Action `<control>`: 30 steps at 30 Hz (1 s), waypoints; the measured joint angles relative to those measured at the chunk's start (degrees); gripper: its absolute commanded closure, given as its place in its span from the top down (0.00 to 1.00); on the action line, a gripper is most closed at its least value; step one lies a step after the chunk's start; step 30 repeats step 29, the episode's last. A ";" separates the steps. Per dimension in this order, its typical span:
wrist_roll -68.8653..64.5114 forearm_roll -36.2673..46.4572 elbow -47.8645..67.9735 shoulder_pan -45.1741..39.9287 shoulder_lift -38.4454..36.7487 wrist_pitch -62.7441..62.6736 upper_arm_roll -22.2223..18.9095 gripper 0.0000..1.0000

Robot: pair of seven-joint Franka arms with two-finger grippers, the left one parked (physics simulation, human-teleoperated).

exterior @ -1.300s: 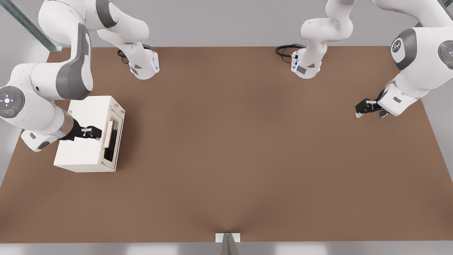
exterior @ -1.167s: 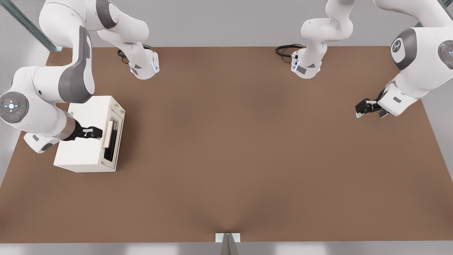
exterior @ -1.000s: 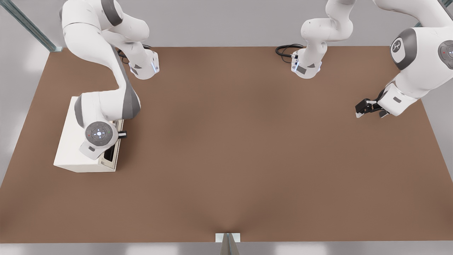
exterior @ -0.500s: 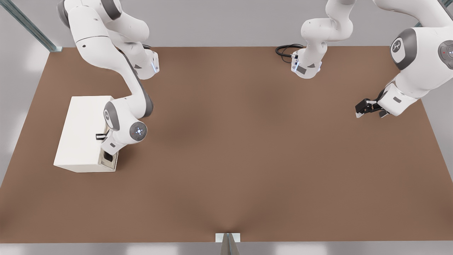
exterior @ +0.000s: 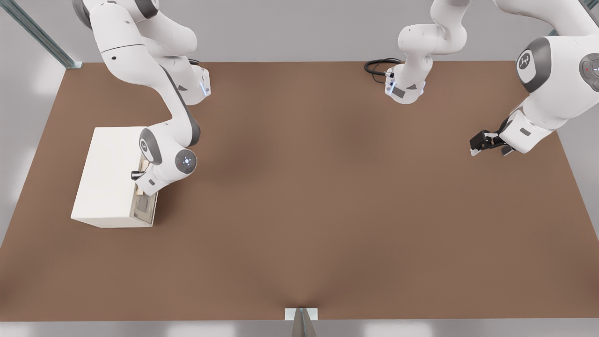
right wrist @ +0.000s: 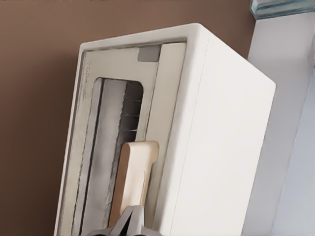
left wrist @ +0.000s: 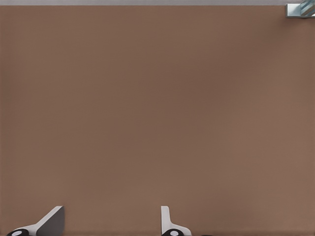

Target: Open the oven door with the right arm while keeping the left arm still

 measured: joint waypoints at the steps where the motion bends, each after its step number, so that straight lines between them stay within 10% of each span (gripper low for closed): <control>1: 0.60 -0.07 -0.07 -0.02 0.04 0.09 0.12 0.00; 5: 5.91 5.52 1.56 0.56 3.77 -1.59 14.97 0.00; 7: 9.02 11.19 8.36 2.01 7.00 -2.71 19.46 1.00; 13: 7.26 29.42 34.74 -5.67 9.20 -9.00 19.50 1.00; 16: 2.63 40.98 36.99 2.94 -0.38 -13.11 -3.28 1.00; 19: -2.27 46.82 37.88 5.20 -4.56 -15.78 -12.38 1.00; 30: -14.13 47.58 40.87 2.52 -3.22 -20.54 -14.53 1.00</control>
